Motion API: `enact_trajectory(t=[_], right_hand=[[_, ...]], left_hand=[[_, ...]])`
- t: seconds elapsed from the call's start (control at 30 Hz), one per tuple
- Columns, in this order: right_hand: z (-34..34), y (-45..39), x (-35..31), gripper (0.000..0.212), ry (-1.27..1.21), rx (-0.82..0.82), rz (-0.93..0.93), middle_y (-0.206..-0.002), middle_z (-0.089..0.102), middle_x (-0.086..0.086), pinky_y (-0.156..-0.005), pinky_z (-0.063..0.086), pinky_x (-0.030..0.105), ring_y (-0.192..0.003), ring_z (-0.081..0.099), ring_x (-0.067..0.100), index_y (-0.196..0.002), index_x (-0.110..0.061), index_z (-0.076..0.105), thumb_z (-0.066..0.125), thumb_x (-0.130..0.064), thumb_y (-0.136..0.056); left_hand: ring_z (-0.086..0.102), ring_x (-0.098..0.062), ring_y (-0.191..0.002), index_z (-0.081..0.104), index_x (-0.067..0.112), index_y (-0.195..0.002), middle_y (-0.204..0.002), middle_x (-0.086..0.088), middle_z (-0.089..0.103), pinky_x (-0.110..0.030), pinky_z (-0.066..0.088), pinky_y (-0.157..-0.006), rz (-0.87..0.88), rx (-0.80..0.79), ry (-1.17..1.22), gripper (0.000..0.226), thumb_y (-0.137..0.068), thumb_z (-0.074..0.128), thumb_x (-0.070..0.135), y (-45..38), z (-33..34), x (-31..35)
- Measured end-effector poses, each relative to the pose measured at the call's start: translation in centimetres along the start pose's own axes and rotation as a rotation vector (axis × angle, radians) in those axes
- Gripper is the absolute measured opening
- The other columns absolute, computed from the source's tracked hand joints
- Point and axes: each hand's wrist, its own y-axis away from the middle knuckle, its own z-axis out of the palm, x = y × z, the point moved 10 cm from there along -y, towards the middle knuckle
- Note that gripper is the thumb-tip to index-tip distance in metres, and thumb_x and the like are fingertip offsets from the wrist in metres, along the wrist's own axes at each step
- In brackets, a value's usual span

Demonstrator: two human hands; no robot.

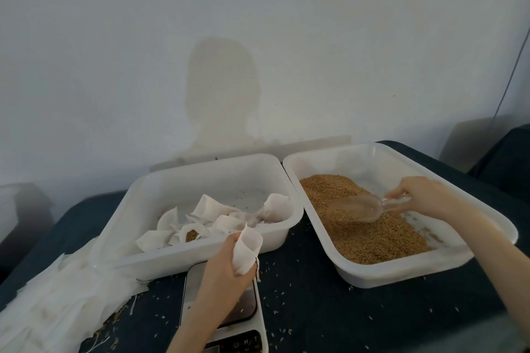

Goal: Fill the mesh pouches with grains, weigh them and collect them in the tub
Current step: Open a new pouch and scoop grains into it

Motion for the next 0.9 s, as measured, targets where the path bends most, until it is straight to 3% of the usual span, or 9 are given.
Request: enact_trajectory(t=[0.2, 0.27, 0.3, 0.4, 0.5, 0.6, 0.77, 0.83, 0.9], right_hand=[[-0.3, 0.1, -1.1, 0.033, 0.013, 0.037, -0.020, -0.075, 0.043, -0.023, -0.059, 0.029, 0.016, -0.081, 0.044, -0.001, -0.114, -0.045, 0.064, 0.067, -0.050, -0.082], [0.2, 0.1, -1.2, 0.030, -0.087, 0.016, -0.026, -0.077, 0.050, -0.025, -0.065, 0.035, 0.016, -0.079, 0.047, -0.004, -0.114, -0.042, 0.066, 0.069, -0.040, -0.084], [0.6, 0.1, -1.2, 0.030, -0.137, -0.008, -0.025, -0.089, 0.057, -0.024, -0.074, 0.041, 0.018, -0.087, 0.052, -0.001, -0.115, -0.039, 0.067, 0.069, -0.035, -0.086], [0.8, 0.2, -1.4, 0.034, -0.230, -0.021, -0.002, -0.119, 0.061, -0.005, -0.096, 0.043, 0.033, -0.110, 0.054, 0.016, -0.119, -0.032, 0.065, 0.069, -0.028, -0.086], [0.1, 0.6, -2.6, 0.033, -0.326, -0.023, -0.036, -0.113, 0.065, 0.007, -0.096, 0.044, 0.039, -0.107, 0.058, 0.029, -0.121, -0.024, 0.065, 0.067, -0.026, -0.088], [-1.7, 1.3, -4.6, 0.029, -0.421, 0.025, -0.129, -0.103, 0.067, 0.012, -0.092, 0.045, 0.045, -0.099, 0.059, 0.039, -0.118, -0.023, 0.065, 0.063, -0.027, -0.090], [-3.4, 2.5, -9.4, 0.025, -0.502, -0.061, -0.318, -0.093, 0.061, -0.017, -0.080, 0.039, 0.020, -0.091, 0.057, 0.000, -0.101, -0.048, 0.065, 0.067, -0.028, -0.086], [-3.2, 3.0, -11.5, 0.025, -0.509, -0.145, -0.377, -0.096, 0.060, -0.029, -0.083, 0.039, 0.019, -0.094, 0.055, -0.010, -0.101, -0.054, 0.065, 0.066, -0.036, -0.084], [-2.9, 3.6, -13.5, 0.028, -0.515, -0.208, -0.431, -0.102, 0.060, -0.029, -0.088, 0.039, 0.022, -0.099, 0.055, -0.011, -0.104, -0.056, 0.064, 0.061, -0.056, -0.076]], left_hand=[[0.050, 0.018, -0.079, 0.035, 0.057, -0.097, -0.080, 0.036, 0.044, -0.002, 0.038, -0.054, 0.000, -0.015, 0.001, 0.054, -0.078, 0.075, 0.027, 0.2, 0.2, -0.2], [0.049, 0.017, -0.077, 0.035, 0.055, -0.099, -0.083, 0.035, 0.043, -0.001, 0.037, -0.055, -0.004, -0.016, 0.007, 0.052, -0.078, 0.074, 0.027, 0.3, 0.0, 0.0], [0.047, 0.016, -0.077, 0.034, 0.055, -0.098, -0.085, 0.034, 0.042, -0.001, 0.037, -0.055, -0.002, -0.023, 0.003, 0.052, -0.079, 0.073, 0.027, 0.4, 0.0, 0.0], [0.048, 0.013, -0.078, 0.035, 0.054, -0.094, -0.090, 0.028, 0.048, 0.000, 0.038, -0.059, 0.007, -0.033, 0.020, 0.048, -0.083, 0.069, 0.023, 0.5, -0.1, 0.2], [0.056, 0.014, -0.074, 0.041, 0.044, -0.093, -0.083, 0.017, 0.057, 0.001, 0.039, -0.060, 0.018, -0.023, 0.033, 0.039, -0.083, 0.067, 0.017, 0.6, -0.8, 0.2], [0.053, 0.021, -0.071, 0.040, 0.042, -0.103, -0.074, 0.020, 0.053, 0.002, 0.038, -0.059, 0.040, -0.046, 0.014, 0.042, -0.083, 0.068, 0.018, 0.7, -0.8, 0.6], [0.048, 0.022, -0.079, 0.033, 0.049, -0.099, -0.086, 0.026, 0.045, 0.007, 0.033, -0.064, -0.015, -0.081, 0.028, 0.041, -0.086, 0.066, 0.027, 0.9, -0.4, 0.8], [0.044, 0.027, -0.084, 0.034, 0.053, -0.098, -0.090, 0.028, 0.047, 0.007, 0.034, -0.065, -0.015, -0.063, 0.023, 0.041, -0.085, 0.066, 0.032, 1.1, -0.9, 0.9], [0.047, 0.021, -0.084, 0.033, 0.056, -0.098, -0.091, 0.030, 0.047, 0.004, 0.037, -0.063, -0.016, -0.060, 0.016, 0.041, -0.083, 0.066, 0.037, 1.2, -1.2, 0.9]])
